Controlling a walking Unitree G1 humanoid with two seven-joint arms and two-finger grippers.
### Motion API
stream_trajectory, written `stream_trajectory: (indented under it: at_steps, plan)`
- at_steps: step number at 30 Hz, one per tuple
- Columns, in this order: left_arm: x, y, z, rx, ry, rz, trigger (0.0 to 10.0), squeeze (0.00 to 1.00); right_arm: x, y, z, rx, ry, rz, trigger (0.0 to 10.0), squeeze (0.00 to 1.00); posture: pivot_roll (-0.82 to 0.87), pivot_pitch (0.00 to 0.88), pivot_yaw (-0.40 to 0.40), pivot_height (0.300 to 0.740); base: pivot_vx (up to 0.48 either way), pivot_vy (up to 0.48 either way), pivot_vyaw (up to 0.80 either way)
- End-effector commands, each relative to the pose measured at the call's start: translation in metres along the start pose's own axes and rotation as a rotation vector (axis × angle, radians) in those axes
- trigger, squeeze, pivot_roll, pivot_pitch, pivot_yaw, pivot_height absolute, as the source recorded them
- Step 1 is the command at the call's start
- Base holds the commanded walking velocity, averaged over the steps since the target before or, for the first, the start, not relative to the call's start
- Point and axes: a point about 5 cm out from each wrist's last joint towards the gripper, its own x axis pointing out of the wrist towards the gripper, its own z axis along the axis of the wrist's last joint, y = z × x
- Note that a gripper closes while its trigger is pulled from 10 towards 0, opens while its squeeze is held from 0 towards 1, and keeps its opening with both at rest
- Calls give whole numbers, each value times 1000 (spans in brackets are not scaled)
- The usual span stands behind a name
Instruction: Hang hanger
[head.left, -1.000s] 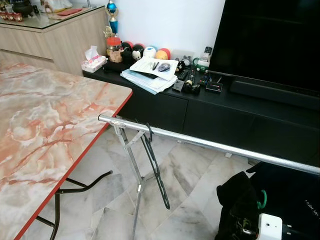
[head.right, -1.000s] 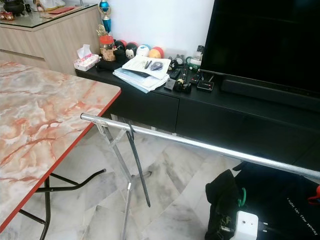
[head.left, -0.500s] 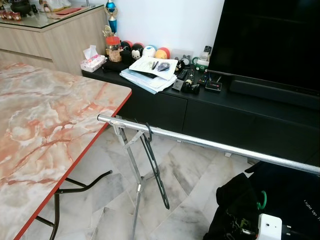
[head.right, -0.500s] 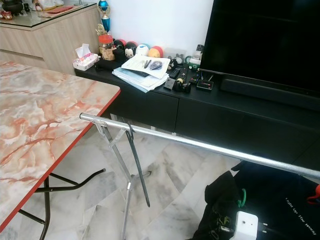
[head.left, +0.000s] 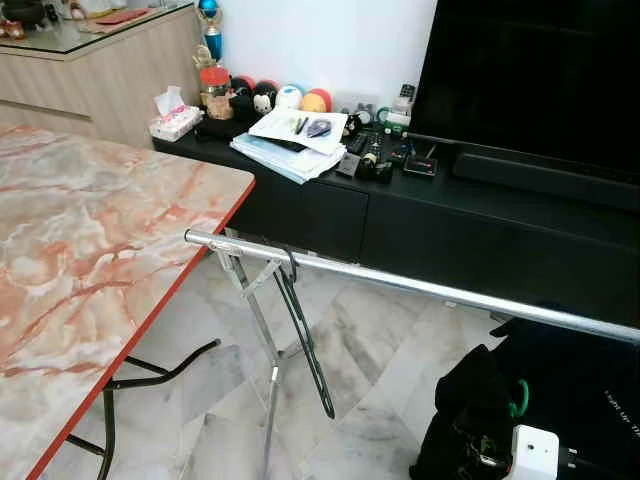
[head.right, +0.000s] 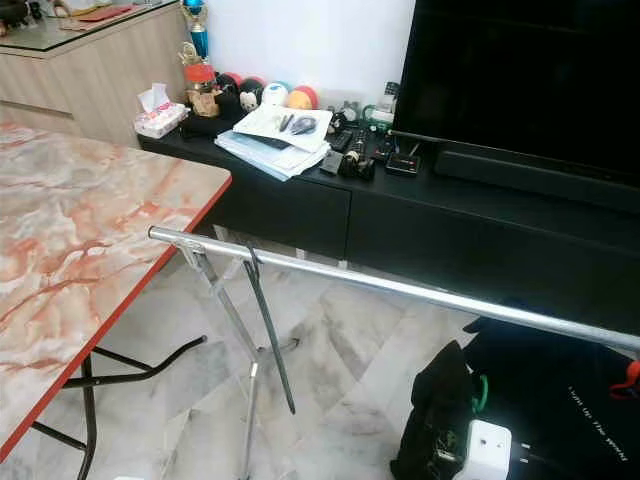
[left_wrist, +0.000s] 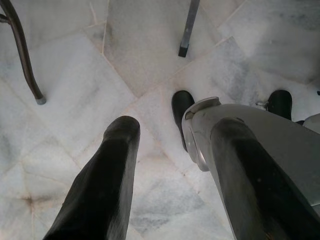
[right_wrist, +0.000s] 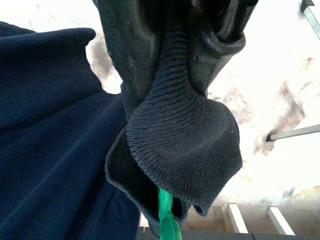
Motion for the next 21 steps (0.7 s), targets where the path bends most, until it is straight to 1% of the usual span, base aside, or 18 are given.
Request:
stream_trajectory:
  at_steps: [1,6,18,21]
  plan:
    - [-2,2,-10,7,38,4,10000,0,0,-2,2,-3,-18,-3,10000,0,-9,119,1,740,-277,0,0]
    - [-4,6,-11,8,40,9,10000,0,0,-1,1,7,-13,1,10000,0,-6,118,0,740,-283,0,0]
    - [-5,11,-11,12,39,16,10000,0,-1,2,-1,21,-8,10,10000,0,-11,108,9,740,-286,0,0]
    - [-4,12,-10,17,37,13,10000,0,-1,3,-1,27,-5,10,10000,0,-12,107,12,740,-286,0,-794]
